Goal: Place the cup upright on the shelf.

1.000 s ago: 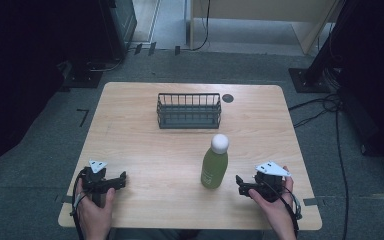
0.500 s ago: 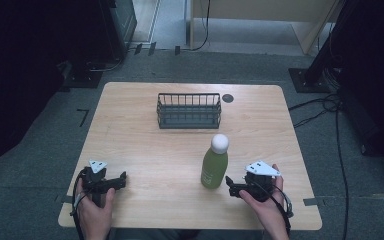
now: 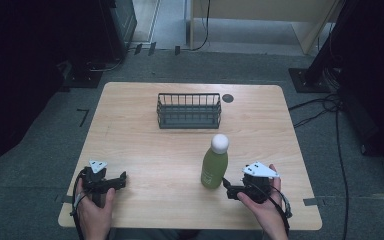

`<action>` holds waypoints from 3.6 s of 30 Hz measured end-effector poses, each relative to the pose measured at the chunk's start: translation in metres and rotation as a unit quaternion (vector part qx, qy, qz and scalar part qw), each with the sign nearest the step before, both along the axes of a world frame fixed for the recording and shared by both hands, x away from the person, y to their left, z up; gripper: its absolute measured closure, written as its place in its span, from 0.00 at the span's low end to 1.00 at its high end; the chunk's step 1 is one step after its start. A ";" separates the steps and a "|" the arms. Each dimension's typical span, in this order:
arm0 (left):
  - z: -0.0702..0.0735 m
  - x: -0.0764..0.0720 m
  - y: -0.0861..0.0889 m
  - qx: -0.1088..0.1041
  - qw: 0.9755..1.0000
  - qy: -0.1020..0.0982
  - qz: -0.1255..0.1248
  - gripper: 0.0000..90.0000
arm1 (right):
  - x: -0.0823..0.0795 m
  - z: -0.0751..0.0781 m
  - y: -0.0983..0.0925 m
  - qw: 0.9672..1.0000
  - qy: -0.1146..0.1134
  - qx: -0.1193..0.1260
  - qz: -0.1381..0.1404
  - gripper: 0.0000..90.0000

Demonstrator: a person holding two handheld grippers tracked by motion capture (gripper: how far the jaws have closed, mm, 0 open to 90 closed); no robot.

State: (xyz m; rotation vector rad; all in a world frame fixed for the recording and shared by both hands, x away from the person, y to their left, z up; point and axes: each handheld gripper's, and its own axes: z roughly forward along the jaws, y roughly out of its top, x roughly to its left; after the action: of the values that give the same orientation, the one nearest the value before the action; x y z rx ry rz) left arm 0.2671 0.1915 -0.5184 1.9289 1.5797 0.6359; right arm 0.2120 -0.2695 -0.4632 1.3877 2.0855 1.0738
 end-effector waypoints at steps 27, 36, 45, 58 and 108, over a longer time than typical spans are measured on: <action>0.000 0.000 0.000 0.000 1.000 0.000 0.000 0.00 | 0.006 0.015 0.030 0.997 -0.010 0.050 0.053 0.06; 0.000 0.000 0.000 0.000 1.000 0.000 0.000 0.00 | 0.013 0.022 0.041 0.997 -0.017 0.057 0.048 0.13; 0.000 0.000 0.000 0.000 1.000 0.000 0.000 0.00 | 0.018 0.028 0.047 0.996 -0.018 0.073 0.045 0.17; 0.000 0.000 0.000 -0.001 1.000 -0.001 0.001 0.00 | 0.023 0.032 0.052 0.997 -0.028 0.064 0.042 0.20; 0.000 0.000 0.000 -0.002 1.000 -0.001 -0.001 0.00 | 0.064 0.076 0.056 0.997 -0.057 0.038 0.037 0.23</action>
State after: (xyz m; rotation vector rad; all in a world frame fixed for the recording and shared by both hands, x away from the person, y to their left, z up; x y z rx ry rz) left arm 0.2671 0.1911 -0.5186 1.9262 1.5768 0.6346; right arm 0.2759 -0.2134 -0.3870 1.2615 2.0464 1.2450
